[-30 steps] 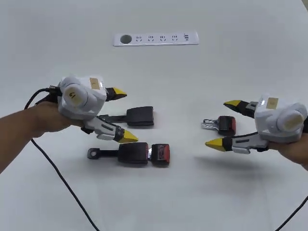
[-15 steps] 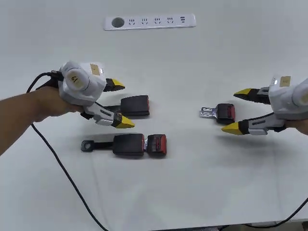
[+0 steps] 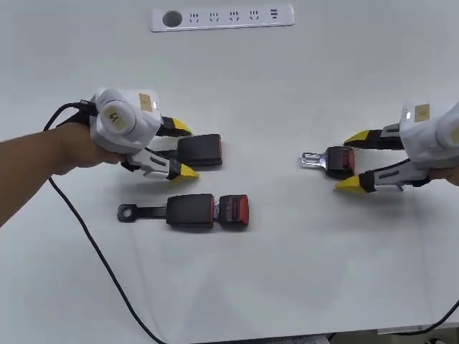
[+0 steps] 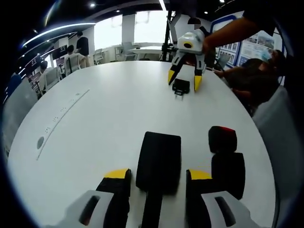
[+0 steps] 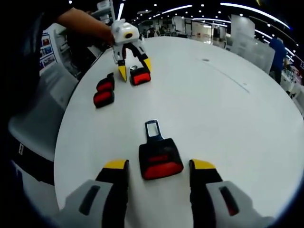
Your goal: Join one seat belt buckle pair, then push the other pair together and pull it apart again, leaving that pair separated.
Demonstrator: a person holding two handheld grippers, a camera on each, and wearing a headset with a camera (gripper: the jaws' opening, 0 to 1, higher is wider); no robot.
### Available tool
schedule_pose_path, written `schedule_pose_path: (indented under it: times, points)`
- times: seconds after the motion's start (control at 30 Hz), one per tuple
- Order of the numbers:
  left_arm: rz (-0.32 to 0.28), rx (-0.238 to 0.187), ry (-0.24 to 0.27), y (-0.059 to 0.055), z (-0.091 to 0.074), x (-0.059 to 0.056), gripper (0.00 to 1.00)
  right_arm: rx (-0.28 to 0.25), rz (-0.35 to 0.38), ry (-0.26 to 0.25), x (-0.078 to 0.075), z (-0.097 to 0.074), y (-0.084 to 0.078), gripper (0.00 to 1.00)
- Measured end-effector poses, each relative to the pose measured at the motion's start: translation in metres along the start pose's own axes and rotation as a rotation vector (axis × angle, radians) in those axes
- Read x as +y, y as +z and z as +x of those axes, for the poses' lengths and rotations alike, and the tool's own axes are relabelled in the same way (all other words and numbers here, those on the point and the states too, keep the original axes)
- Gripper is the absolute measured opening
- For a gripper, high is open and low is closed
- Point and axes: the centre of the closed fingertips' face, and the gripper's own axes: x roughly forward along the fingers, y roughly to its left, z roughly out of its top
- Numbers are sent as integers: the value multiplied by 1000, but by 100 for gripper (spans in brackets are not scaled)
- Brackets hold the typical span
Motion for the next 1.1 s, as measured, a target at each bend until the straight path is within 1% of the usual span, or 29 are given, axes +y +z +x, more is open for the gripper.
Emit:
schedule_pose_path:
  times: [0.03, 0.1, 0.13, 0.17, 0.23, 0.3, 0.33, 0.4, 0.47, 0.6, 0.67, 0.73, 0.8, 0.87, 1.1]
  points:
    - [13, 3, 1, 0, 1, 1, 45, 3, -4, 6, 0, 0, 0, 52]
    - [16, -2, -2, 2, 3, 3, 38, 12, -28, 10, -2, -1, -1, 49]
    - [19, 5, -5, 1, 3, 2, 36, 17, -23, 12, -2, -2, -2, 47]
    - [32, 2, -10, 1, 3, 1, 35, 16, -24, 13, -3, -2, -2, 45]
    - [39, 0, -14, 0, 3, 1, 35, 15, -28, 15, -4, -2, -2, 43]
    - [59, 1, -23, 0, 4, 0, 35, 18, -37, 15, -5, -2, -3, 39]
    - [69, 5, -28, 0, 4, 0, 35, 19, -45, 26, -4, -2, -3, 36]
    - [83, 11, -38, -1, 4, 0, 35, 18, -41, 33, -6, -3, -3, 36]
    - [95, 15, -46, -1, 4, 0, 35, 15, -56, 46, -6, -3, -3, 36]
    - [100, 15, -53, -2, 3, 1, 34, 16, -81, 58, -6, -3, -4, 35]
    - [103, 16, -55, -2, 2, 1, 34, 12, -78, 61, -7, -2, -3, 35]
    - [104, 16, -56, -2, 2, 1, 34, 11, -97, 58, -7, -2, -3, 35]
    - [104, 15, -56, -2, 1, 1, 34, 14, -97, 54, -6, 0, -1, 35]
    - [103, 15, -57, -2, 1, 1, 34, 5, -90, 57, -6, 2, 0, 35]
    - [109, 22, -59, -2, 0, 1, 34, -5, -88, 53, -9, 8, 7, 35]
